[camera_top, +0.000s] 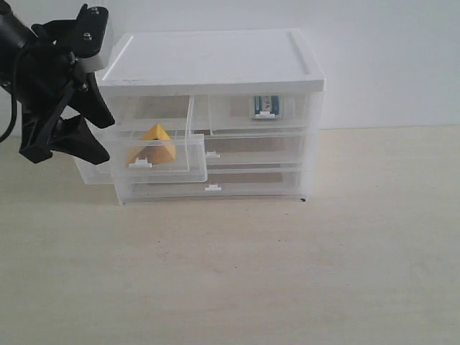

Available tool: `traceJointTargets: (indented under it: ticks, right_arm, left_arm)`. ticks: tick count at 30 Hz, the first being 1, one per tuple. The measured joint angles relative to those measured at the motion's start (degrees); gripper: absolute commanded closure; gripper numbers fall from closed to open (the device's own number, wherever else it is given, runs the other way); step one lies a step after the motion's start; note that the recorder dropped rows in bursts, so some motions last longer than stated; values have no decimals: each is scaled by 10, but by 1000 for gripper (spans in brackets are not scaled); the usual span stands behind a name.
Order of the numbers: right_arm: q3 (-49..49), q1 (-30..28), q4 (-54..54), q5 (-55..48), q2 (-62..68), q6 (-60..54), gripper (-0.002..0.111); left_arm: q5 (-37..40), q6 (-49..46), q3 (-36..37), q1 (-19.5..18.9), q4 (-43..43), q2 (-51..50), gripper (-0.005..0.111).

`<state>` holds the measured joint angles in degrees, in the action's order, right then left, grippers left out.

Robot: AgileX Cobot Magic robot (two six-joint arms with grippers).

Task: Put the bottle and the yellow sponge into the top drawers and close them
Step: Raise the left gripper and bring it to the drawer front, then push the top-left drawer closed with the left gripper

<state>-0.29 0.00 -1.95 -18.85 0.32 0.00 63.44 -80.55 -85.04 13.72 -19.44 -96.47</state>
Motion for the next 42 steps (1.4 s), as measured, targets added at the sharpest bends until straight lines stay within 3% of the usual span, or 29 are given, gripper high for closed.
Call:
traceJointTargets:
  ticks: [9,11,14,17,42]
  right_arm:
    - [0,0,0,0,0,0,108]
    - [0,0,0,0,0,0,108]
    - [0,0,0,0,0,0,108]
    - [0,0,0,0,0,0,108]
    - [0,0,0,0,0,0,108]
  left_arm:
    - [-47,-26,0,0,-15,-37,51]
    - [-56,-28,0,0,-17,-46,55]
    - [-67,-31,0,0,-17,-55,74]
    - [-67,-32,0,0,-17,-56,103]
    - [-83,-21,-48,1,-30,-82,102]
